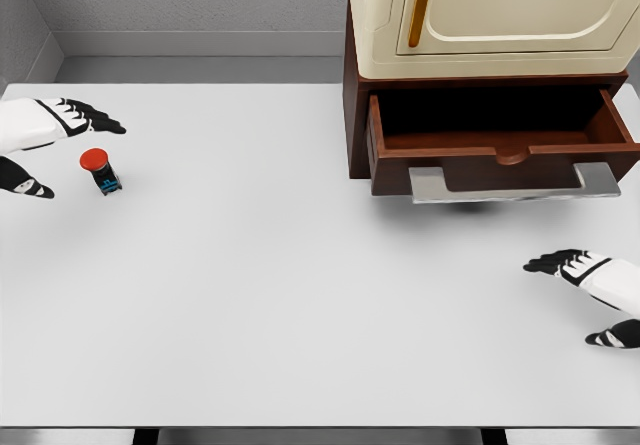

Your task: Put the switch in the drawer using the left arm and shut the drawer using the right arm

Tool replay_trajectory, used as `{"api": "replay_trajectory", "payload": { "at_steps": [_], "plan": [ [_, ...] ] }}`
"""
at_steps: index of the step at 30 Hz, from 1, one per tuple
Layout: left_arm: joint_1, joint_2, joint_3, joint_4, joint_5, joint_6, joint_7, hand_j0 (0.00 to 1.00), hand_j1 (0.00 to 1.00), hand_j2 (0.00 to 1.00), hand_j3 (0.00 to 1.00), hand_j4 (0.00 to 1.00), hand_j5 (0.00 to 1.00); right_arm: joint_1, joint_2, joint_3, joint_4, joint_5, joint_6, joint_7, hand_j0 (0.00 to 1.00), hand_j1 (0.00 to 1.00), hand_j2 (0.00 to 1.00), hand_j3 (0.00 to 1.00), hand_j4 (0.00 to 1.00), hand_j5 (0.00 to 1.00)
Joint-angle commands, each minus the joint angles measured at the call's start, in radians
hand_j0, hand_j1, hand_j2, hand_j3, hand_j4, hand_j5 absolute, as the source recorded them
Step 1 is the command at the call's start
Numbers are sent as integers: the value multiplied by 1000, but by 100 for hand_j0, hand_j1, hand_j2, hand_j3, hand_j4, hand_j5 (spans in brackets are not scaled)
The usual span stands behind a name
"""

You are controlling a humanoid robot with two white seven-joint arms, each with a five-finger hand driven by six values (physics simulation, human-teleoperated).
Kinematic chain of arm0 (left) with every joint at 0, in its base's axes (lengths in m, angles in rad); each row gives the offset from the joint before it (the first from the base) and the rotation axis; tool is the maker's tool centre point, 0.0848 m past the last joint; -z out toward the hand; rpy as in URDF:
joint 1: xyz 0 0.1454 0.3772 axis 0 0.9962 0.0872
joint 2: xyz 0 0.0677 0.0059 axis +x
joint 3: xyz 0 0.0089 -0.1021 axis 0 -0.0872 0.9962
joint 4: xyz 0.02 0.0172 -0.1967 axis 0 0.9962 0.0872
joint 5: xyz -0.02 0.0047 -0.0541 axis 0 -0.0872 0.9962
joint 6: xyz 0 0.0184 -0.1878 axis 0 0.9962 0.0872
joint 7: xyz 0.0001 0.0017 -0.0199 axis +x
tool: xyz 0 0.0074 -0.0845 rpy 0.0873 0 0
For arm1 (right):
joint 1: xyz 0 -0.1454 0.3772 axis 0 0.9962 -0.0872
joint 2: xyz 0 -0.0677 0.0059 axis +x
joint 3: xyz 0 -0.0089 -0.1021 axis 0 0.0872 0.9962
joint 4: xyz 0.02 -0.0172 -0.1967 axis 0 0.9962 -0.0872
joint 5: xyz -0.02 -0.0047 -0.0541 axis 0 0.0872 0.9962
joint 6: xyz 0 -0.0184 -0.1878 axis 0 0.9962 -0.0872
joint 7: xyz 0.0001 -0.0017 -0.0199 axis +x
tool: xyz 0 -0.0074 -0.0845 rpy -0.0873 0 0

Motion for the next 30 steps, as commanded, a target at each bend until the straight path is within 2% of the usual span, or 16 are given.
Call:
{"api": "replay_trajectory", "payload": {
  "at_steps": [1,4,8,10,12,13,15,17,22,23,26,27,28,29,30],
  "plan": [
    [0,1,0,0,7,2,-1,100,100,100,100,100,100,0,-5,0,-5,-10,3,0,100,100,100,100,100,100],
    [0,1,0,3,4,2,-1,100,100,100,100,100,100,-2,-9,-1,-3,-12,3,0,100,100,100,100,100,100],
    [-31,-51,-11,17,-116,2,-1,100,100,100,100,100,100,3,1,-11,-5,-12,3,0,100,100,100,100,100,100],
    [-67,-98,-43,112,-153,2,-1,100,100,100,100,100,100,23,-12,-15,-3,-13,3,0,100,100,100,100,100,100],
    [-69,-103,-45,127,-177,2,-1,100,100,100,100,100,100,47,-40,-20,-5,-18,3,0,100,100,100,100,100,100],
    [-69,-108,-45,167,-181,2,-1,100,100,100,100,100,100,58,-57,-43,-8,-74,3,0,100,100,100,100,100,100],
    [-71,-126,-48,215,-214,2,-1,100,100,100,100,100,100,74,-58,-58,-8,-105,3,0,100,100,100,100,100,100],
    [-72,-132,-48,224,-217,2,-1,100,100,100,100,100,100,78,-58,-104,-5,-107,3,0,100,100,100,100,100,100],
    [-74,-198,-48,262,-233,2,-7,100,100,100,100,100,100,81,-63,-126,-8,-108,3,0,100,100,100,100,100,100],
    [-75,-224,-46,262,-233,2,-36,100,100,100,100,100,100,87,-63,-129,-5,-110,3,0,100,100,100,100,100,100],
    [-71,-230,-46,279,-254,2,-44,100,100,100,100,100,100,95,-63,-161,-2,-108,3,0,100,100,100,100,100,100],
    [-75,-250,-48,294,-270,2,-44,100,100,100,100,100,100,95,-63,-162,0,-108,3,0,85,85,85,85,85,85],
    [-81,-275,-48,331,-282,2,-44,100,100,100,100,100,100,95,-61,-167,3,-108,3,0,52,52,52,52,52,52],
    [-86,-282,-48,343,-283,2,-44,100,100,100,100,100,100,95,-58,-173,6,-108,3,0,39,39,39,39,39,39],
    [-90,-281,-48,351,-283,2,-44,100,100,100,100,100,100,95,-57,-182,6,-108,3,0,37,37,37,37,37,37]
  ]
}}
